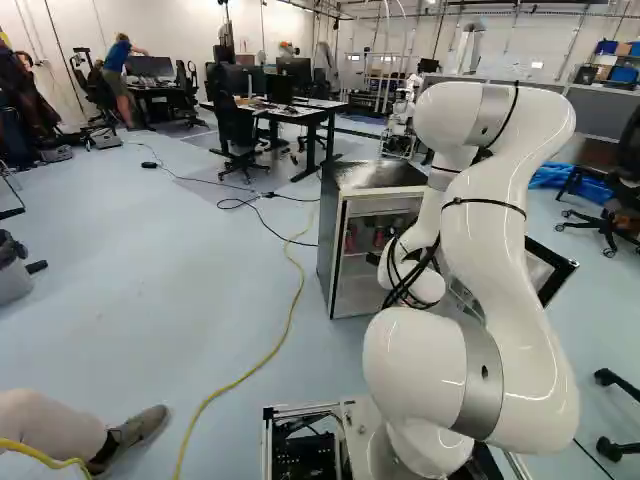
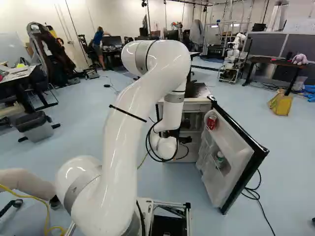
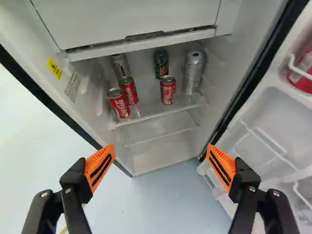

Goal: Grab a drink from the fridge

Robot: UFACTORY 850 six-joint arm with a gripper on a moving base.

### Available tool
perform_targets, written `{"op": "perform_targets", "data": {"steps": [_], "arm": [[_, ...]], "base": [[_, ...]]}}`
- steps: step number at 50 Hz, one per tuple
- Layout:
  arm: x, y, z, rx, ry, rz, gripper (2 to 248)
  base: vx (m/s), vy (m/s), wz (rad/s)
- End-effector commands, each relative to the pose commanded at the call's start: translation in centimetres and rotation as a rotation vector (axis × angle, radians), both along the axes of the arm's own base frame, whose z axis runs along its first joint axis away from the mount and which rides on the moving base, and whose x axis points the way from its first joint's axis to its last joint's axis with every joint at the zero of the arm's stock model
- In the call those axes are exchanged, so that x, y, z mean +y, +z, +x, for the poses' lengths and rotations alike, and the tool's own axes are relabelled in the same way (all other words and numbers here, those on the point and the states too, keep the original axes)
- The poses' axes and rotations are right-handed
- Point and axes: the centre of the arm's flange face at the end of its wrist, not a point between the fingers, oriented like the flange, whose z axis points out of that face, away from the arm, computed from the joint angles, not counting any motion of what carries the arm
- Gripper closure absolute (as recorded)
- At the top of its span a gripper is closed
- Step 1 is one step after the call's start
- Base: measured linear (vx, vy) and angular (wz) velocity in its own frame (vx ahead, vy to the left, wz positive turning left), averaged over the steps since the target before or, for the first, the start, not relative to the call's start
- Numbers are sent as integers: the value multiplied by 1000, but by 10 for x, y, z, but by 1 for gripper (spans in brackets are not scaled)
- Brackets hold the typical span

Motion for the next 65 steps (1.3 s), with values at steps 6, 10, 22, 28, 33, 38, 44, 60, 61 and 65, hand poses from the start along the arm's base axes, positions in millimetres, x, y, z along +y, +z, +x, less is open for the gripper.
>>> {"op": "perform_targets", "data": {"steps": [6,10,22,28,33,38,44,60,61,65], "arm": [[-4,-10,8,11,36,8,3],[-6,-14,13,17,57,11,3],[-11,-20,29,8,82,4,3],[-12,-22,38,-1,89,-1,3],[-13,-23,45,-9,94,-6,3],[-14,-25,51,-17,99,-10,3],[-14,-27,59,-26,105,-15,3],[-16,-33,78,-26,121,-25,3],[-16,-34,79,-26,122,-25,3],[-16,-35,83,-25,125,-27,3]], "base": [[0,0,0],[0,0,0],[0,0,0],[0,0,0],[0,0,0],[0,0,0],[0,0,0],[0,0,0],[0,0,0],[0,0,0]]}}
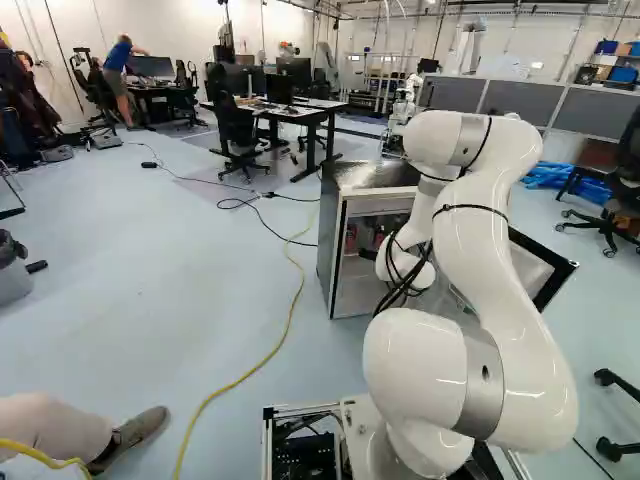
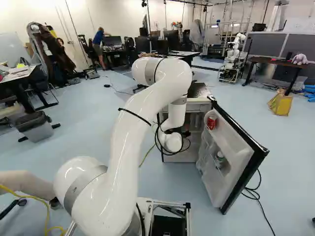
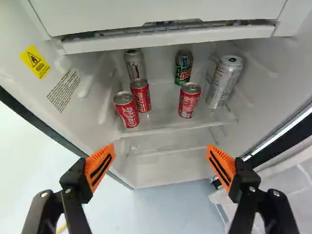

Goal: Grab a drink from the fridge

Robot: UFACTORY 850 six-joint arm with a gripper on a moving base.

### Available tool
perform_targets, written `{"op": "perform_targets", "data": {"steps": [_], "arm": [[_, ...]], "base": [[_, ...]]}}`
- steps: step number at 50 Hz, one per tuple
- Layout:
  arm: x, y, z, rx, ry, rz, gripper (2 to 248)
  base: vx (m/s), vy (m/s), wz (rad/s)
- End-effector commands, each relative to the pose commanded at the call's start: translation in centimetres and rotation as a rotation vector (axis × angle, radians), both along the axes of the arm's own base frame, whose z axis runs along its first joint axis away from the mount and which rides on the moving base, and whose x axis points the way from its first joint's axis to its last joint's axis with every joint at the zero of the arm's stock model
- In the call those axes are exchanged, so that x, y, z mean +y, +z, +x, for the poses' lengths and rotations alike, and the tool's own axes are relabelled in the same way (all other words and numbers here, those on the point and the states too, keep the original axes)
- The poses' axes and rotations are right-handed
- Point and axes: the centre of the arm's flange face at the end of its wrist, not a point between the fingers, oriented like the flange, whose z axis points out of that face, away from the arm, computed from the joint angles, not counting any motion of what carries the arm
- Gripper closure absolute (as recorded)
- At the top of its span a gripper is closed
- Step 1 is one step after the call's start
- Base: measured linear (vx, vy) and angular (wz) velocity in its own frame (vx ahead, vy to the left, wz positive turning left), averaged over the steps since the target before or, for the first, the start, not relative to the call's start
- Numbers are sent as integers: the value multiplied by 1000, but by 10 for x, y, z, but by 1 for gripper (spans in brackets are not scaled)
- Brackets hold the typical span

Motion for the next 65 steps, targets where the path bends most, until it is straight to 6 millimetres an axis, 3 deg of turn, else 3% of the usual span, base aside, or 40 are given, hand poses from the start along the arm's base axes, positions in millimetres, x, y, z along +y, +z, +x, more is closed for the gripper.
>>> {"op": "perform_targets", "data": {"steps": [65], "arm": [[-7,-10,37,-36,19,-22,3]], "base": [[0,0,0]]}}
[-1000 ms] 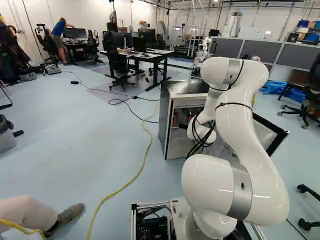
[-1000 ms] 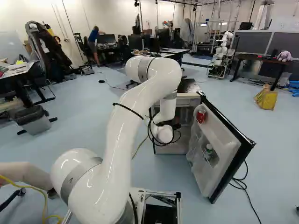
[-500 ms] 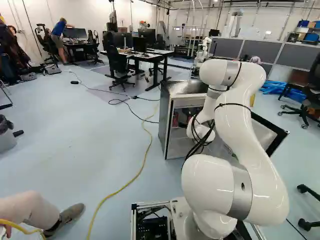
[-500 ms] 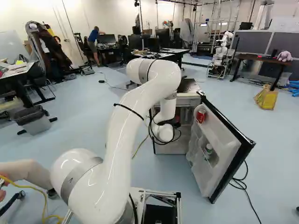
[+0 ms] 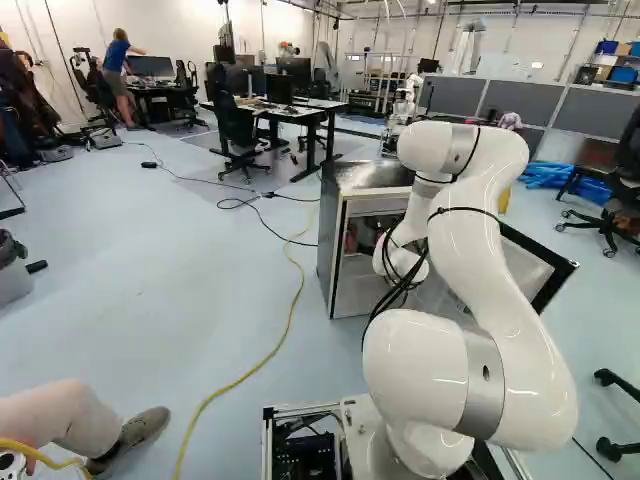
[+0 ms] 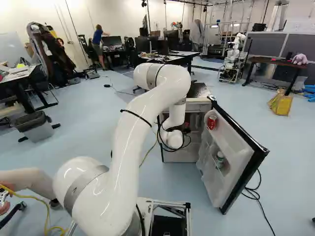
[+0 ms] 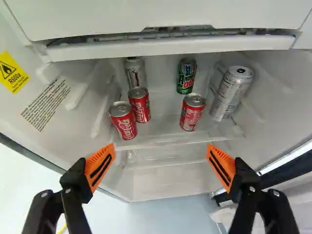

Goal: Grab a drink from the fridge

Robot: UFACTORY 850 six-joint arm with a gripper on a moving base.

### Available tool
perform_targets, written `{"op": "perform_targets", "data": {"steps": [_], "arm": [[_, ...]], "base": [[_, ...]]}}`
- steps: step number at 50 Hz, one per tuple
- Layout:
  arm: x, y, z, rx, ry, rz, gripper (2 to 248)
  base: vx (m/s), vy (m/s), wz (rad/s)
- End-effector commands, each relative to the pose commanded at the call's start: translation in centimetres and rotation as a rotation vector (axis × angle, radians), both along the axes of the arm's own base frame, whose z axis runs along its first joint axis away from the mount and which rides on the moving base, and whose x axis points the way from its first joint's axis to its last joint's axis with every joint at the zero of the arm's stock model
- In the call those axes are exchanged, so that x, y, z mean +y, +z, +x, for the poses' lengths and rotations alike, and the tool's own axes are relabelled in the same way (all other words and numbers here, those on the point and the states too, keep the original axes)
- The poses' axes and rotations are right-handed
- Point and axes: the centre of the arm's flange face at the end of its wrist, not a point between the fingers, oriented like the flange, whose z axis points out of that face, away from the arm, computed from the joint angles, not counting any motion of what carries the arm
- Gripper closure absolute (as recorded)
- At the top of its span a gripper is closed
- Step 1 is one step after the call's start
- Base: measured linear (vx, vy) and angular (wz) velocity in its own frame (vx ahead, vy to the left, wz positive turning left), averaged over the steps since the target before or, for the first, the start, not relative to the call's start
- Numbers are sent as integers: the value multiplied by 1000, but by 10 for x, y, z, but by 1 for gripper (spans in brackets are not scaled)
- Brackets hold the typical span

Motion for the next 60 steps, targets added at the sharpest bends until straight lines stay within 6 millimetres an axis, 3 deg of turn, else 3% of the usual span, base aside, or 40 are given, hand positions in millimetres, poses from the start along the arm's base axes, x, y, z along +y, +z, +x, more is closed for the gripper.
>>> {"op": "perform_targets", "data": {"steps": [60], "arm": [[-25,-9,24,-45,29,-21,3]], "base": [[0,0,0]]}}
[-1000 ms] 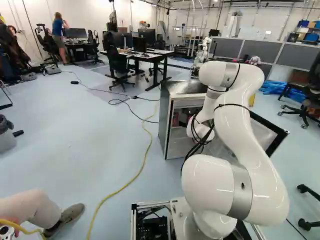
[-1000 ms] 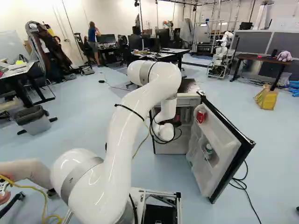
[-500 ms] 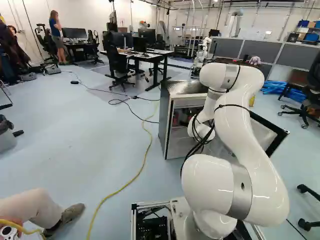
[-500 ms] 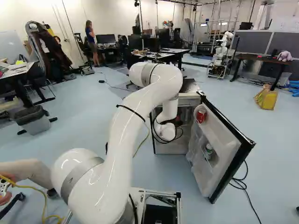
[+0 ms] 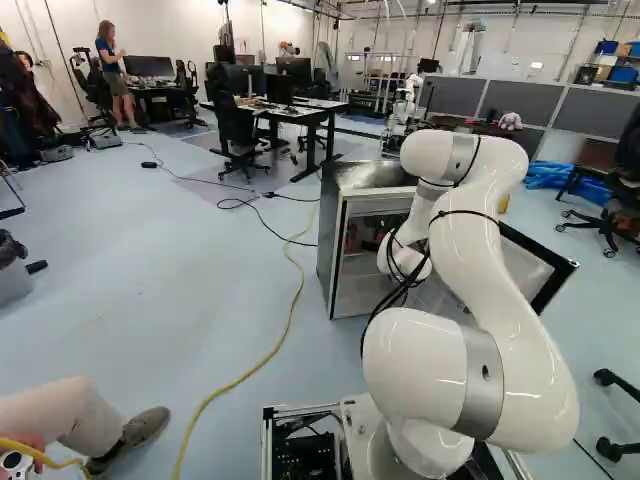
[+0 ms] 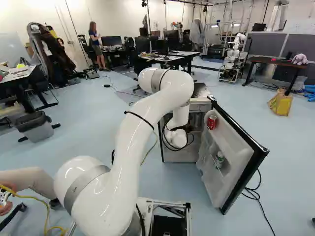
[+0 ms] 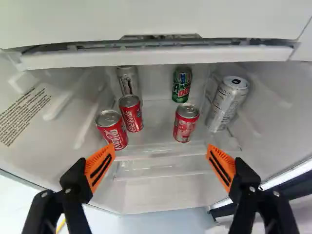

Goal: Grab a drink from the fridge

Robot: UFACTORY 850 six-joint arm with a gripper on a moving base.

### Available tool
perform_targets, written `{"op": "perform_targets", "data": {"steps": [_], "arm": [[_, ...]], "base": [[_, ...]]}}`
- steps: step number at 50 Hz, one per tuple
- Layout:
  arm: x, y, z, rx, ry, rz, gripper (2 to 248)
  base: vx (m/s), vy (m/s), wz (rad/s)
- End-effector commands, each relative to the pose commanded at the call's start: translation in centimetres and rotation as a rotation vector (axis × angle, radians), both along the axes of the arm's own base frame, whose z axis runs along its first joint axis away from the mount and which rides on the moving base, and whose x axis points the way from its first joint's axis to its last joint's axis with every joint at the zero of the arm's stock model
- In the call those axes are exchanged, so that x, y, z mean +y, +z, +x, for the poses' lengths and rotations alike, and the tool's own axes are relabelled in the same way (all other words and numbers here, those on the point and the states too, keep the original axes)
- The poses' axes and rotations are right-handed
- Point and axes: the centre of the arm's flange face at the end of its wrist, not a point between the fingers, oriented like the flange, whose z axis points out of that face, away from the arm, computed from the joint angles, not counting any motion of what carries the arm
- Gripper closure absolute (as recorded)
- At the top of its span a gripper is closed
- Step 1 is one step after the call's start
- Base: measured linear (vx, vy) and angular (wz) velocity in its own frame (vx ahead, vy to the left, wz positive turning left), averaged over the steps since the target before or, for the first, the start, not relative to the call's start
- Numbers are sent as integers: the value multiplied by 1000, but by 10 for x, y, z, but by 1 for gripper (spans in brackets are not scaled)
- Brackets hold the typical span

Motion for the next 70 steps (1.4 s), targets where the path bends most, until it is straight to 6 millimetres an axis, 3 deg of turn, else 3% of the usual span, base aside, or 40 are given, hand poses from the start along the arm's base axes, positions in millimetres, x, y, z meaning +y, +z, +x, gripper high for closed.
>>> {"op": "perform_targets", "data": {"steps": [27,70], "arm": [[-4,-5,16,-26,80,-15,3],[-2,-8,16,-31,251,-27,3]], "base": [[0,0,0],[0,0,0]]}}
